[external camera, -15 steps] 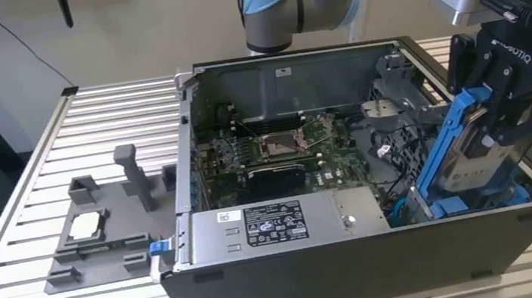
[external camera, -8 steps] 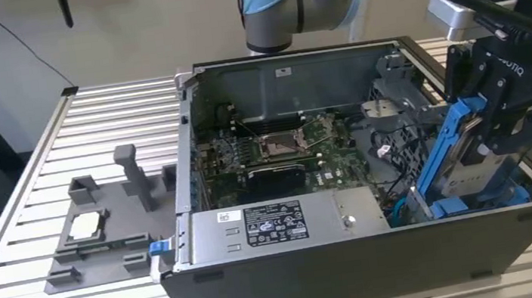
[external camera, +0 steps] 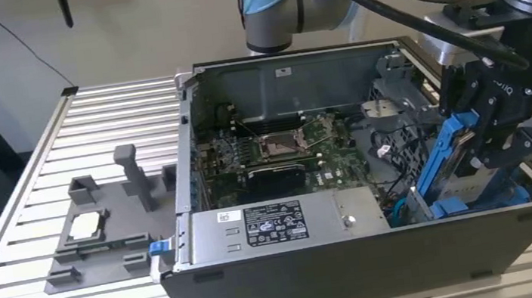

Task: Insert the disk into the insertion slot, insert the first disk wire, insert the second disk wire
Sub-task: 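Insert the disk into the insertion slot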

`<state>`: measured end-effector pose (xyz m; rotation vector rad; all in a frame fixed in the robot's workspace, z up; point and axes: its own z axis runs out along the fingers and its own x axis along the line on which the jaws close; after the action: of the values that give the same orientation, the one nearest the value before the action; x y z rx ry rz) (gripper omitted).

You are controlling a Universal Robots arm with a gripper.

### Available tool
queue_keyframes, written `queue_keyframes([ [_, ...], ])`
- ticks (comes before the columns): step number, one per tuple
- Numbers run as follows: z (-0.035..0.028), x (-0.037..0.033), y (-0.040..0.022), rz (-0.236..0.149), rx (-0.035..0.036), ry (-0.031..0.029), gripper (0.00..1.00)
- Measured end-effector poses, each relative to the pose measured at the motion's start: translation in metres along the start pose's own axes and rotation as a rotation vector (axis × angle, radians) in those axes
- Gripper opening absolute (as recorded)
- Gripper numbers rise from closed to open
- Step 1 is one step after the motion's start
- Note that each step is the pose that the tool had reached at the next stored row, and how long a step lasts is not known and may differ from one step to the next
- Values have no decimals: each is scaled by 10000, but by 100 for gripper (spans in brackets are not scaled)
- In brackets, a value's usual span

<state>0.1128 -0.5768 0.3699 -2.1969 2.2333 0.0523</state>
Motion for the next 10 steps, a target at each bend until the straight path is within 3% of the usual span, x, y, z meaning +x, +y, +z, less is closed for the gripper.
queue_keyframes([
  [3, 35, 1, 0, 3, 2, 9, 33],
  [10, 38, 1, 0, 2, 2, 10, 33],
])
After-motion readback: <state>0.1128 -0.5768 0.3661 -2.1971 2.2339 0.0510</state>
